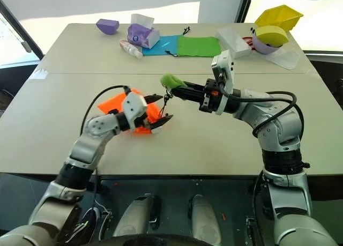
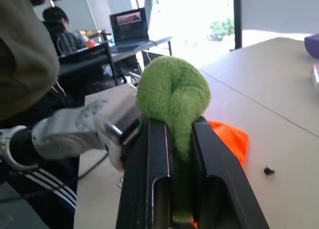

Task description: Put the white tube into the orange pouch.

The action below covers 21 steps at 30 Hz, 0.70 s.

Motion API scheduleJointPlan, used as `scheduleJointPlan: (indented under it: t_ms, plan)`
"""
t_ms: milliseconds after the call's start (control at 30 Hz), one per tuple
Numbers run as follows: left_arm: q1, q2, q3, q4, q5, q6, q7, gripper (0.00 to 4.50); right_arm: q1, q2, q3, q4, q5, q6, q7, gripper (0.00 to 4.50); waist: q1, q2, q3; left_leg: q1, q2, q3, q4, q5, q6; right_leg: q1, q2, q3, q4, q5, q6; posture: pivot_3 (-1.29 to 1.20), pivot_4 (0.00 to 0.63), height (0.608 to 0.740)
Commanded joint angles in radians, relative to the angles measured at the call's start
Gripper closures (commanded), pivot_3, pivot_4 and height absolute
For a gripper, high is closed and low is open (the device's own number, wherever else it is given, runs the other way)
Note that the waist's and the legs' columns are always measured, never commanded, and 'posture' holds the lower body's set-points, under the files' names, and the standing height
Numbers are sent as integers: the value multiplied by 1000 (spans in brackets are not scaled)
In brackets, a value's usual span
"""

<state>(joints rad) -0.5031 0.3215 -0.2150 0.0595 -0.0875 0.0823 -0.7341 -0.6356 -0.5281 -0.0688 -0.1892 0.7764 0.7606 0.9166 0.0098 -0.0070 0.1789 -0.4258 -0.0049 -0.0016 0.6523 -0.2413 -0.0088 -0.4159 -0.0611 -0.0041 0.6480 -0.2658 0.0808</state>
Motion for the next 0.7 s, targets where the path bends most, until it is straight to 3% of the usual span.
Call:
scheduleJointPlan:
  t_ms: [33, 167, 200, 267, 433, 467, 700]
  plan:
    - [-22, -38, -44, 38, 51, 7, 34, 665, -6, -7, -33, -36, 37, 7, -3, 4500, 0, 0, 0, 0, 0, 0, 0, 0, 0, 0, 0, 0, 0, 0, 0, 0, 150, 740]
    - [-1, -24, -84, 58, 102, 49, 27, 665, -8, -3, -32, -32, 21, -2, -25, 4500, -2, 0, 0, 0, 0, 0, -1, 0, 0, -1, 2, 0, 1, 0, 0, 0, 150, 740]
    - [10, -17, -81, 42, 95, 53, 19, 896, -12, -2, -33, -22, 11, -11, -32, 4500, -2, 0, 0, 0, 1, 0, -1, 0, 0, -1, 2, 0, 1, 0, 0, 0, 150, 740]
    - [32, 3, -78, 9, 87, 79, 1, 1566, -19, 1, -37, 2, -10, -31, -48, 4500, -4, 0, 0, 1, 1, 0, 0, 0, 0, 0, 2, 0, 2, 0, 0, 0, 150, 740]
    - [74, 73, -75, -69, 80, 125, -45, 4154, -50, 4, -42, 79, -66, -94, -64, 4500, -6, 0, 0, 7, 1, 0, -1, 0, 0, 4, 2, 0, 3, 0, 0, 0, 150, 740]
    - [85, 93, -68, -89, 80, 141, -50, 4441, -59, 6, -47, 104, -80, -111, -69, 4500, -6, 0, 0, 7, 1, 0, -1, 0, 0, 5, 2, 0, 3, 0, 0, 0, 150, 740]
    - [209, 256, 15, -210, 65, 167, -83, 4441, -139, -8, -76, 308, -214, -266, -119, 4500, -20, 0, 0, 7, 1, 0, -2, 0, 0, 4, 1, 1, 1, 0, 0, 0, 150, 740]
